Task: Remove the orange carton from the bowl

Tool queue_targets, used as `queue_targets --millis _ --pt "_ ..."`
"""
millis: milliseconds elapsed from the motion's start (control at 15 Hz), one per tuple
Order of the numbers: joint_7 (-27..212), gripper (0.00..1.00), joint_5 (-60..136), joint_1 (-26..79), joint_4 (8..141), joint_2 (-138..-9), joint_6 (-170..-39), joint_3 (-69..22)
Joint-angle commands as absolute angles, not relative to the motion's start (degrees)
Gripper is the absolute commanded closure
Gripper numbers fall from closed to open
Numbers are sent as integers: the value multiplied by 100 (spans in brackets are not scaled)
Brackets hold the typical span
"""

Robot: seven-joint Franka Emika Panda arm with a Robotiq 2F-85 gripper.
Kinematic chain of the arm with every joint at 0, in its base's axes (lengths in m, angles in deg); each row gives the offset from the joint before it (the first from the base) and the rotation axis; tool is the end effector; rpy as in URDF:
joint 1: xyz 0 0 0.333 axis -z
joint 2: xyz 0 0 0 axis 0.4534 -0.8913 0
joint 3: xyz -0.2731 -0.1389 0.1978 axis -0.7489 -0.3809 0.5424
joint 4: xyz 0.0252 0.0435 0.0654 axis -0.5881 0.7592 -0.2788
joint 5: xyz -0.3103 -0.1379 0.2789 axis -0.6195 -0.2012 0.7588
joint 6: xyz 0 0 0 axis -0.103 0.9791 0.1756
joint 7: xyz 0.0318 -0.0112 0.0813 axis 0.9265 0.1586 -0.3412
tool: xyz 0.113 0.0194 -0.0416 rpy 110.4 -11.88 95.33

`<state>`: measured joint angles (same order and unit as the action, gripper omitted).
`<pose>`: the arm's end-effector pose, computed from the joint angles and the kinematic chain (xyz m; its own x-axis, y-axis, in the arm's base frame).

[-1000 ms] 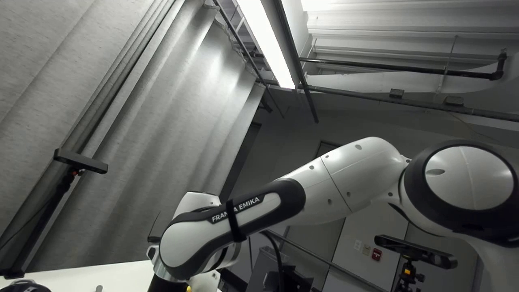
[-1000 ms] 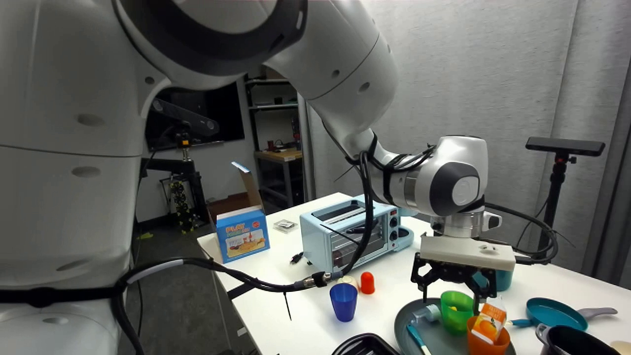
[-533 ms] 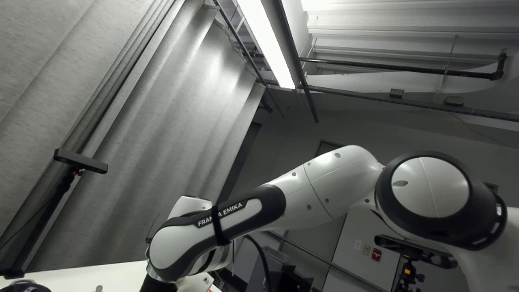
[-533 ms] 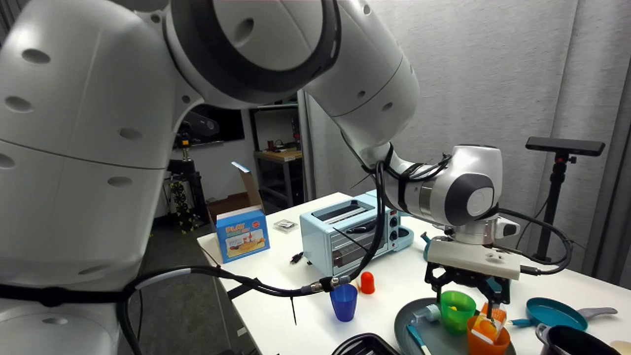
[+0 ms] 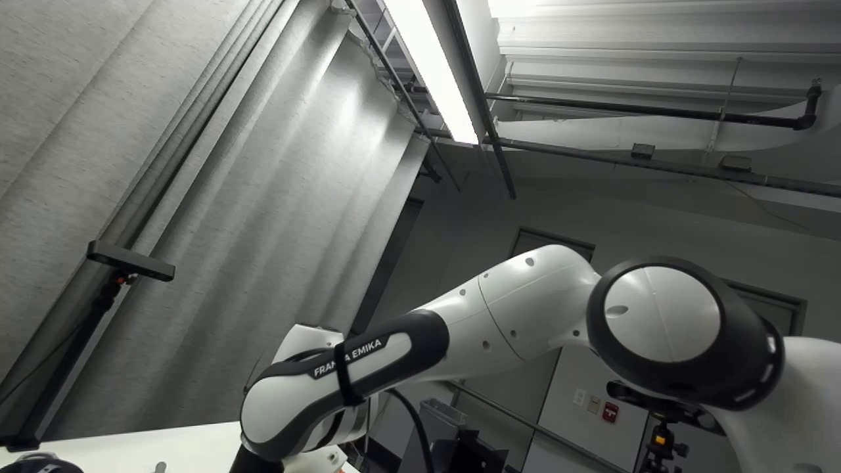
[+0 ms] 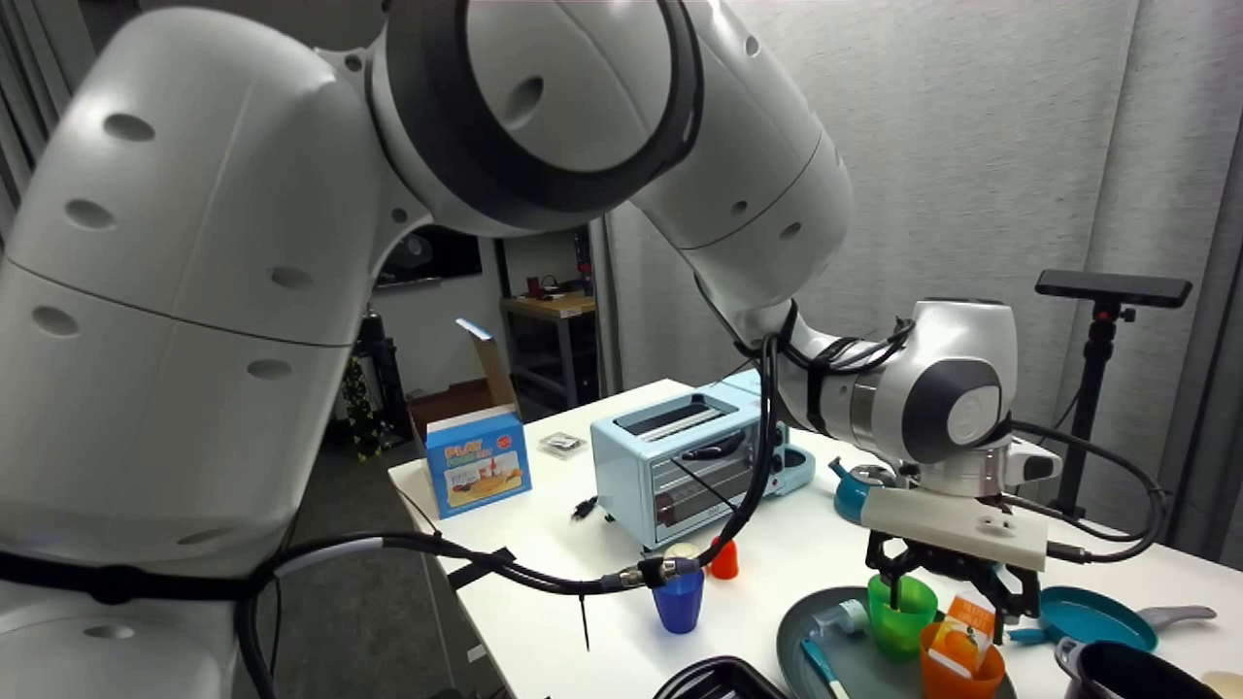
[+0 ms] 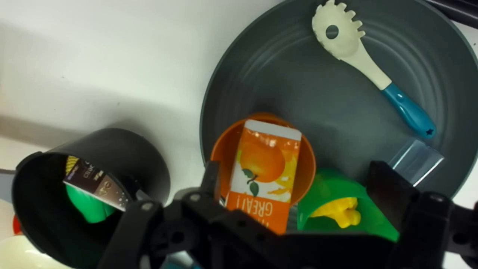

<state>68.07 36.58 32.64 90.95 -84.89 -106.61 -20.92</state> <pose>0.6829 -0.0869 0.2399 0.9603 0.2784 -0.0202 0.2791 -0.9582 0.0624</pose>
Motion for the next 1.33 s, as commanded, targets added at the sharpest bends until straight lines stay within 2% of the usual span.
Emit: queue_targets --millis 0,1267 --pt "7041 0 3568 3264 8933 -8652 -10767 -2120" --pt "7287 0 3595 3267 7995 -9356 -10572 -2129"
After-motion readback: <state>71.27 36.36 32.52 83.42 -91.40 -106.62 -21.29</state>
